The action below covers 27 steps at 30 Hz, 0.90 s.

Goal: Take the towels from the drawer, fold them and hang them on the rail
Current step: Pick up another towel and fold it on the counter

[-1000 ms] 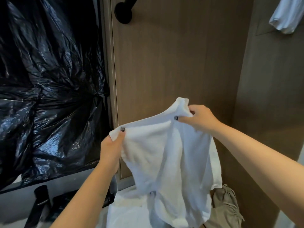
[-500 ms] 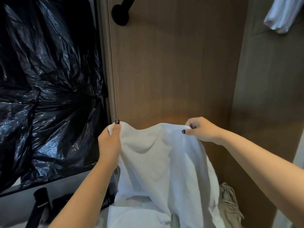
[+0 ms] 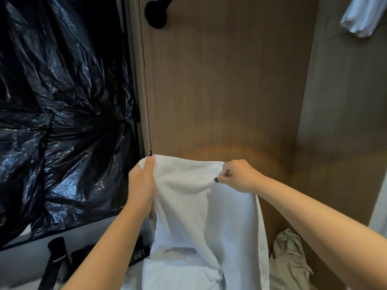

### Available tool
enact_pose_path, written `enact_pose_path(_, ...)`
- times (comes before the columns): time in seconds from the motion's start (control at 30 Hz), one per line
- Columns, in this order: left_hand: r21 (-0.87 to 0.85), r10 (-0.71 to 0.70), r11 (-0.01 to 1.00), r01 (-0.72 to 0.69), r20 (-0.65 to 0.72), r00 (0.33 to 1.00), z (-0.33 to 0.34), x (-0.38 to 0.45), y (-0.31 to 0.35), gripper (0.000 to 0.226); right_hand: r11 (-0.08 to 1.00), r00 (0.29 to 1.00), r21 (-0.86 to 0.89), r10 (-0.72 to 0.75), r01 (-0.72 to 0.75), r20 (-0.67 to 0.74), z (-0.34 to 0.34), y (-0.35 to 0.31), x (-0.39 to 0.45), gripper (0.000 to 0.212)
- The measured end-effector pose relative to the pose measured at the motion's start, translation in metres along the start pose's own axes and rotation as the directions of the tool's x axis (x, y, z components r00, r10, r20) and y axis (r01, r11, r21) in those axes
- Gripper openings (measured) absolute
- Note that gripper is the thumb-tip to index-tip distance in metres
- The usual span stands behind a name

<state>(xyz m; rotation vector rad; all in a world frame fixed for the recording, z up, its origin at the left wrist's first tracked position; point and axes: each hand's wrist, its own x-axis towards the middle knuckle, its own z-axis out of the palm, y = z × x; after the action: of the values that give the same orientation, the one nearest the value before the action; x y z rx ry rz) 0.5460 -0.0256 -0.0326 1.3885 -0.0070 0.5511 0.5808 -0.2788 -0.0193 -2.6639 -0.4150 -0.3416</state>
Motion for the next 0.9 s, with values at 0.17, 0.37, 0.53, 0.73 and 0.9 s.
enact_pose_path(0.17,0.026,-0.02,0.999,0.021,-0.032,0.999,-0.009,0.0,-0.003,0.031,0.994,0.998,0.093,0.055,-0.051,-0.044,0.004,0.001,0.003,0.02)
enact_pose_path(0.37,0.164,0.017,0.986,-0.031,0.088,0.996,-0.006,-0.011,-0.007,0.036,0.898,0.976,0.401,-0.214,0.178,0.045,0.035,-0.056,-0.006,0.064)
enact_pose_path(0.53,0.267,0.09,0.958,-0.104,0.061,0.994,-0.017,-0.02,-0.011,0.041,0.834,0.96,0.48,-0.269,0.273,-0.079,0.062,-0.075,-0.015,0.032)
enact_pose_path(0.73,0.119,-0.124,0.982,0.145,-0.168,0.978,-0.041,-0.03,-0.031,0.04,0.872,0.969,0.425,-0.197,0.242,-0.146,0.089,-0.039,-0.042,0.049)
enact_pose_path(0.9,-0.171,-0.358,0.932,0.319,-0.296,0.886,-0.063,-0.039,-0.052,0.034,0.901,0.985,0.405,-0.109,0.156,-0.135,0.091,-0.002,-0.056,0.047)
